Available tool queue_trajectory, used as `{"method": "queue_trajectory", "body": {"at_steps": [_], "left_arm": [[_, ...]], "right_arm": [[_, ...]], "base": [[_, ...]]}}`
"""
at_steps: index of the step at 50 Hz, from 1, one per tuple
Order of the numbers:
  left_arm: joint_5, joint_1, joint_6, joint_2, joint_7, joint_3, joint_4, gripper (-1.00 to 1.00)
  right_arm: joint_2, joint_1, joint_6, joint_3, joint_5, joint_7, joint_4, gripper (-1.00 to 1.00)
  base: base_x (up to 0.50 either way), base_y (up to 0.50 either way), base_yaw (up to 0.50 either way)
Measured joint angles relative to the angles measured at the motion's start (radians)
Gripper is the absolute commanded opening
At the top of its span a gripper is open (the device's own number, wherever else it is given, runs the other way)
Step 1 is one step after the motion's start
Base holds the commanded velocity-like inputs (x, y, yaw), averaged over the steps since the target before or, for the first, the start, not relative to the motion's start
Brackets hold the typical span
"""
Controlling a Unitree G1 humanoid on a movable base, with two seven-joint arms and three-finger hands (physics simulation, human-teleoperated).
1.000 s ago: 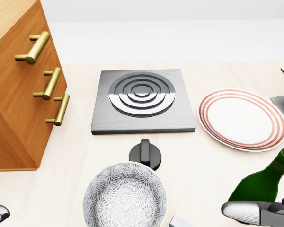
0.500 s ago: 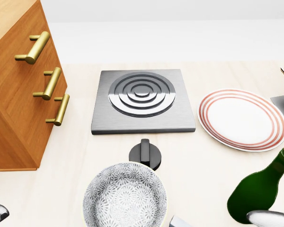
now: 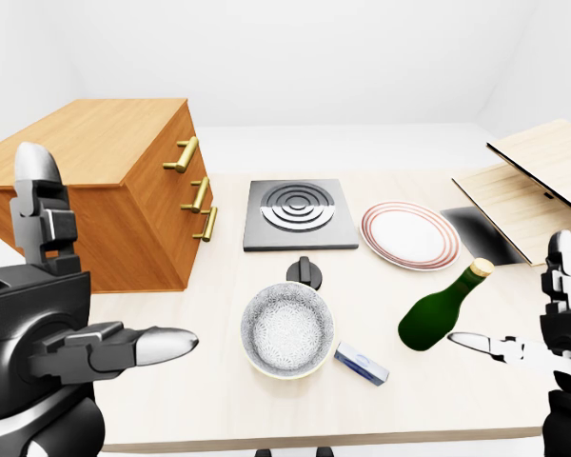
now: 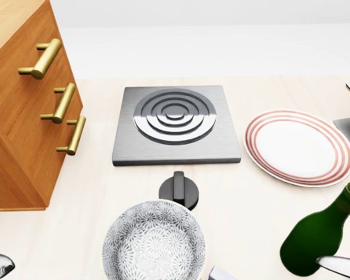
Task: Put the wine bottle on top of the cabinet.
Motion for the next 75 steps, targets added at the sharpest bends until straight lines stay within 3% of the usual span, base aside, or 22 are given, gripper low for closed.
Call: {"method": "queue_trajectory", "body": {"at_steps": [30,75], "left_arm": [[-0.007,0.003,0.0,-0.003,-0.004,0.011,0.0,1.0],[0.039,-0.003,0.0,-0.078,-0.075,0.033,0.0,1.0]], "right_arm": [[-0.073,-0.042,0.0,0.042,0.027,-0.06,0.252,1.0],[-0.16,-0.121,0.0,0.111,0.06,-0.12,0.503,1.0]], "base": [[0.0,0.0,0.0],[0.0,0.0,0.0]]}}
